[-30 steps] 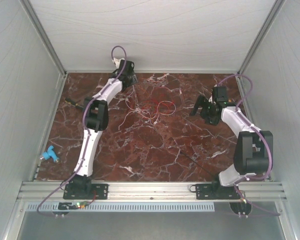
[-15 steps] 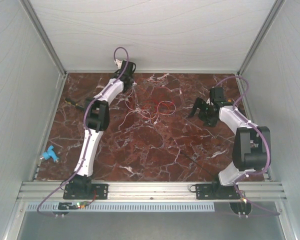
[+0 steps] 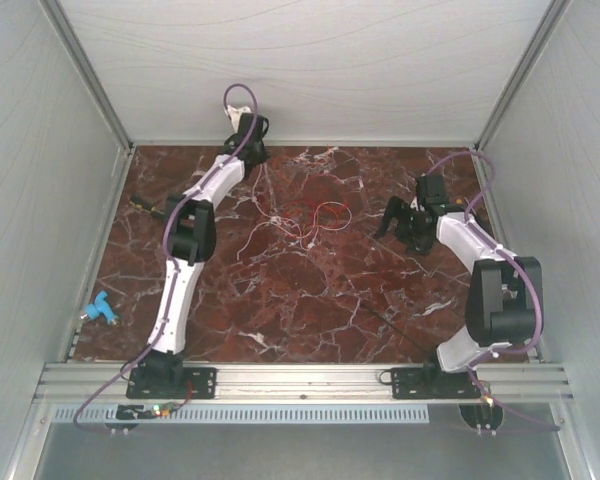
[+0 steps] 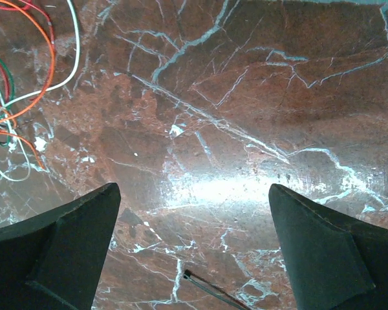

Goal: Zip-tie the wires
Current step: Untie the cable at the center of the board.

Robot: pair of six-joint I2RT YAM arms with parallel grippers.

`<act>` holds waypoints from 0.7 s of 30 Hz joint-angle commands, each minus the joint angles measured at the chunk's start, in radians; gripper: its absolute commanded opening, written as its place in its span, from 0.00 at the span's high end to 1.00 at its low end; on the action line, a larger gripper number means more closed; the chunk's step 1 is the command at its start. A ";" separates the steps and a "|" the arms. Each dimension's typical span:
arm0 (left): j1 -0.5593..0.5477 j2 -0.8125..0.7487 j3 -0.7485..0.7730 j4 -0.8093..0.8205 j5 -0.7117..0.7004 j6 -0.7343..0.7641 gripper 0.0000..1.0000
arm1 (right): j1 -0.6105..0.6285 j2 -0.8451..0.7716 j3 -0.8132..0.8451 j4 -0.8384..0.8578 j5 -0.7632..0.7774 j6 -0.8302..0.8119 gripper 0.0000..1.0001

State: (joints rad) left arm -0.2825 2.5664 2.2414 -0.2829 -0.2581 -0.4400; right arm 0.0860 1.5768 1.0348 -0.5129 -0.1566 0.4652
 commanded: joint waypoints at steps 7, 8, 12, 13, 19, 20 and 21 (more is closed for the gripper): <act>0.018 -0.232 0.050 0.283 -0.115 0.060 1.00 | 0.035 -0.091 0.015 0.017 0.012 -0.006 0.02; 0.019 -0.248 0.050 0.305 -0.116 0.065 1.00 | 0.038 -0.095 0.018 0.020 0.012 -0.008 0.02; 0.016 -0.302 0.076 0.394 -0.095 0.078 1.00 | 0.047 -0.118 0.021 0.045 0.015 -0.014 0.02; 0.014 -0.311 0.088 0.420 -0.084 0.085 1.00 | 0.049 -0.126 0.019 0.055 0.015 -0.016 0.02; -0.010 -0.374 0.121 0.622 -0.015 0.128 1.00 | 0.066 -0.175 0.022 0.138 0.023 -0.033 0.02; -0.016 -0.379 0.132 0.652 -0.001 0.138 1.00 | 0.068 -0.187 0.021 0.159 0.021 -0.042 0.02; -0.022 -0.383 0.144 0.688 0.015 0.148 1.00 | 0.071 -0.200 0.017 0.186 0.025 -0.048 0.02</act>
State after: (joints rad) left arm -0.2783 2.2284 2.3100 0.1909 -0.3077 -0.3458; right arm 0.1421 1.4418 1.0348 -0.4416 -0.1493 0.4496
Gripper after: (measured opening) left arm 0.008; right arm 0.980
